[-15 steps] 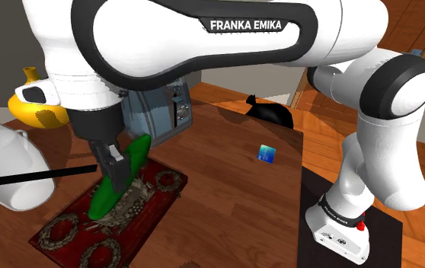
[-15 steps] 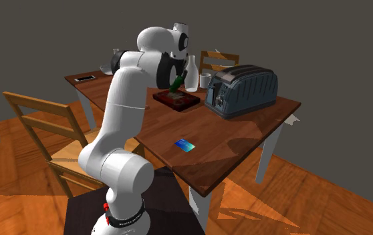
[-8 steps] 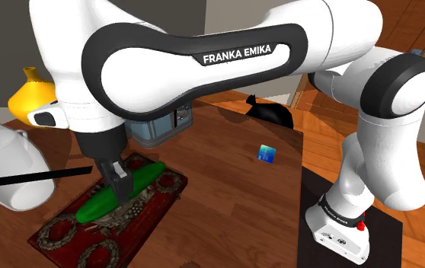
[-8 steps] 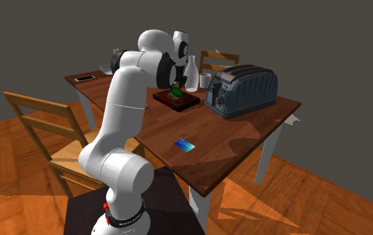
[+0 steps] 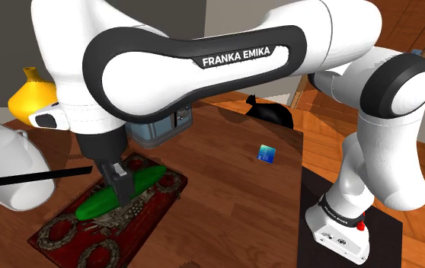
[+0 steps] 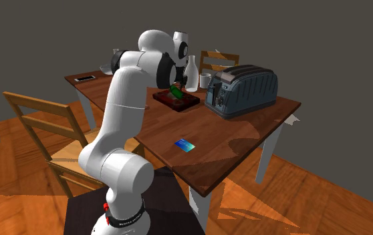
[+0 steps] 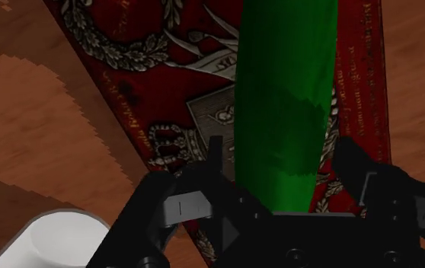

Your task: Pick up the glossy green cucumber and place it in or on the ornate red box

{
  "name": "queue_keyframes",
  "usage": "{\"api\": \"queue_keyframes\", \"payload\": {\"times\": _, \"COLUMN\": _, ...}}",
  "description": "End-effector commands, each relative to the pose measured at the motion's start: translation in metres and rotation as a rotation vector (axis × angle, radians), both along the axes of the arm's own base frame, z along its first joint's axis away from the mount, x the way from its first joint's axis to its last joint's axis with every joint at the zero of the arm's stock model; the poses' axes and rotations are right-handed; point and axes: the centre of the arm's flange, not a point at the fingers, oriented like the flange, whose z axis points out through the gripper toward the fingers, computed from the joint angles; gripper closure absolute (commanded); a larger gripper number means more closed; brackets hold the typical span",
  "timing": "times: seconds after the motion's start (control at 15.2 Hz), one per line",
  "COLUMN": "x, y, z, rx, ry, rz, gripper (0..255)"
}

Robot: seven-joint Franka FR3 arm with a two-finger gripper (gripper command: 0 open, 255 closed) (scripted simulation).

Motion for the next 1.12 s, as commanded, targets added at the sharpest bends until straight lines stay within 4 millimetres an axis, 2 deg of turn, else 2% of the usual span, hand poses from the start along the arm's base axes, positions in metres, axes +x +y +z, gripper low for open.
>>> {"api": "queue_keyframes", "payload": {"times": 0.0, "x": 0.0, "y": 0.0, "z": -0.001, "rx": 0.0, "ry": 0.0, "rz": 0.0, "gripper": 0}}
{"api": "queue_keyframes", "payload": {"times": 0.26, "x": 0.0, "y": 0.0, "z": 0.0, "rx": 0.0, "ry": 0.0, "rz": 0.0, "gripper": 0}}
{"api": "queue_keyframes", "payload": {"times": 0.53, "x": 0.005, "y": -0.004, "z": 0.049, "rx": 0.0, "ry": 0.0, "rz": 0.0, "gripper": 0}}
{"api": "queue_keyframes", "payload": {"times": 1.06, "x": 0.005, "y": -0.004, "z": 0.049, "rx": 0.0, "ry": 0.0, "rz": 0.0, "gripper": 0}}
